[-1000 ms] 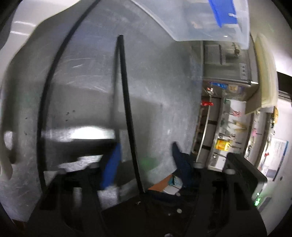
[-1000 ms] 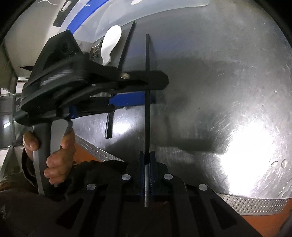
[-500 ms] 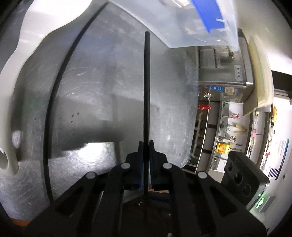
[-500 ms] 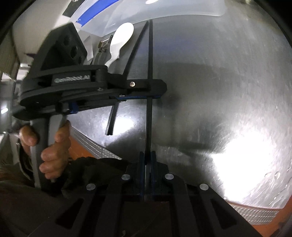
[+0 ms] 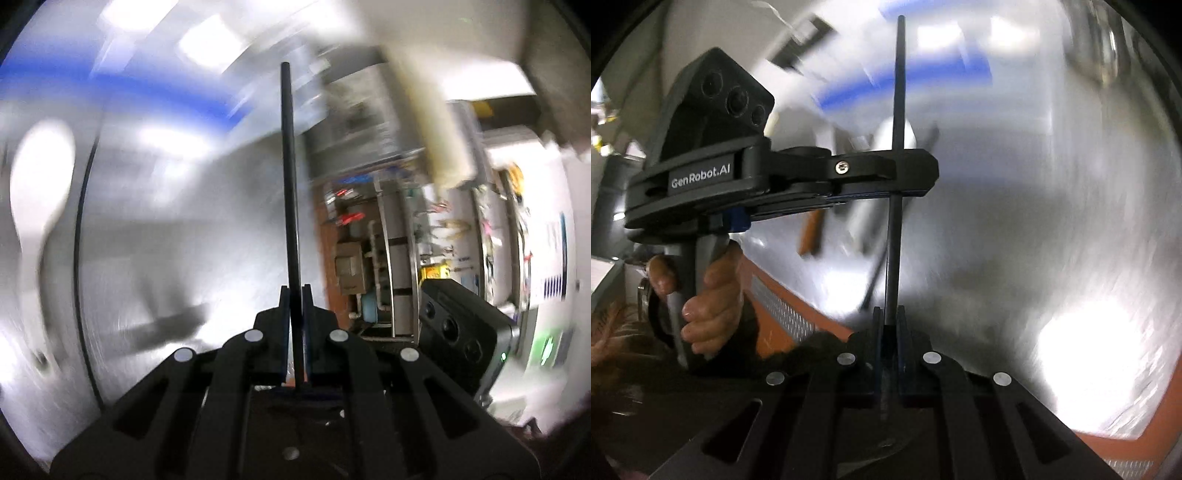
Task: Organize utensils
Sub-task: 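Lift both chopsticks into the clear box and open both tools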
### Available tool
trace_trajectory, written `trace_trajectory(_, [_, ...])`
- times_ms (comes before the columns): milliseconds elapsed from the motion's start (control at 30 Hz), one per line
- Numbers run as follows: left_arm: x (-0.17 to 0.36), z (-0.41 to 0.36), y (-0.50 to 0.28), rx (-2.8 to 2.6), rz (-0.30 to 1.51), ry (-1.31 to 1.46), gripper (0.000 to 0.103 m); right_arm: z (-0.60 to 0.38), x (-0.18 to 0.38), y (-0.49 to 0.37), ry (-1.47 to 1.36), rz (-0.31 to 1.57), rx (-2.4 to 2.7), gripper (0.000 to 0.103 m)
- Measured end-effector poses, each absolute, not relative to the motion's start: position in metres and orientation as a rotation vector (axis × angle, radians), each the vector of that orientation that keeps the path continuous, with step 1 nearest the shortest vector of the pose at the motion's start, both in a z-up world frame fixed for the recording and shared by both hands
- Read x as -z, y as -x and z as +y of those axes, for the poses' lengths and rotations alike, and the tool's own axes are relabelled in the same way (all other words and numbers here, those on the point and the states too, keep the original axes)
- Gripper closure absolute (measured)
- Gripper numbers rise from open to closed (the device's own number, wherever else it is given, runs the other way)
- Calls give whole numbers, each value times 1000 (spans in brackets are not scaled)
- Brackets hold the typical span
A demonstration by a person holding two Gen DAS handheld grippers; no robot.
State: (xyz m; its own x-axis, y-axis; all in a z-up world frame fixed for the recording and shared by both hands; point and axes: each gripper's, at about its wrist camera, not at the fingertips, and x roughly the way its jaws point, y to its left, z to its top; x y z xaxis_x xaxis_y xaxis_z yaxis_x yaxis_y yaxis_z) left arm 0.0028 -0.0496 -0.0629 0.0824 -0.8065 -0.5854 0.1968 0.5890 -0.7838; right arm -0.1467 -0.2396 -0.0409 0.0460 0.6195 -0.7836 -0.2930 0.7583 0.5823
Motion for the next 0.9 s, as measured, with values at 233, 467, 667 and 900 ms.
trace_trajectory(233, [-37, -51, -117, 788, 1069, 357, 96, -226, -35, 38, -223, 1131, -644, 96])
trace_trajectory(467, [-2, -61, -241, 675, 1224, 290, 96, -213, -13, -79, -282, 1215, -501, 95])
trace_trajectory(667, [88, -74, -292, 639, 1409, 307, 96, -219, 60, -124, -345, 1375, -393, 96])
trace_trajectory(900, [137, -97, -297, 634, 1528, 211, 92, -212, 109, -136, -307, 1490, -326, 93])
